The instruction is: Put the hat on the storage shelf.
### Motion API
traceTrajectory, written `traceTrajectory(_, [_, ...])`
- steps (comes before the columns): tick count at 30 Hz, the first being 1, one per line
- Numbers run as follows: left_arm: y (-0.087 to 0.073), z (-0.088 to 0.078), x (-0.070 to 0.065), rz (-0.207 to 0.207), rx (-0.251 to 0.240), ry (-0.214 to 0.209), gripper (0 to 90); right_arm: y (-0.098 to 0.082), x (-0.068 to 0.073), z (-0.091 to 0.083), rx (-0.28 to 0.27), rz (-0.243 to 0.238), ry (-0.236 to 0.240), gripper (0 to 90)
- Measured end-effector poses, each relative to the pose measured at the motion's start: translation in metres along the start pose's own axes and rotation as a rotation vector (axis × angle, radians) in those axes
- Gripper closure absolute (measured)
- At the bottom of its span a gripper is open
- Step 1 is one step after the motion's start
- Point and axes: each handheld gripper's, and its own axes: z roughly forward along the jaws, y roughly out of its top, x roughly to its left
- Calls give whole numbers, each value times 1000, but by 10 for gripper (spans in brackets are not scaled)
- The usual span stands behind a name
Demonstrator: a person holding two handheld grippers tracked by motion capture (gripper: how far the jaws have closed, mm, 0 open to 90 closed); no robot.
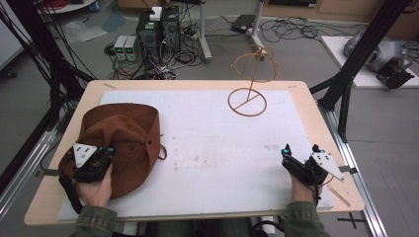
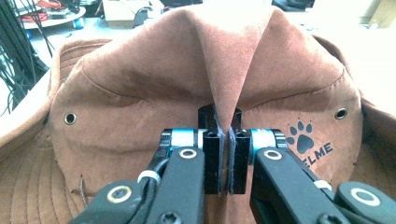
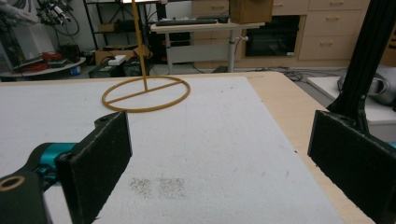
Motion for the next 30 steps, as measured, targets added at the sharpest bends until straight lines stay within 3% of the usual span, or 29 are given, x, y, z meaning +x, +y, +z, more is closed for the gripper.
traceTrajectory(7, [2,-3,-2,26,-42,-11,875,0,0,1,-1,1,2,54])
traceTrajectory(14, [5,-10,-9,61,-121,-16,875,0,0,1,0,0,2,54])
traceTrajectory(16, [7,-15,-14,103,-193,-12,874,0,0,1,-1,1,3,54])
traceTrajectory(20, [8,-21,-20,165,-267,-23,874,0,0,1,1,3,2,54])
traceTrajectory(24, [13,-24,-23,160,-305,-56,874,-1,1,1,1,-3,4,54])
traceTrajectory(30, [25,-24,-25,142,-396,-72,873,0,1,1,-1,-9,8,54])
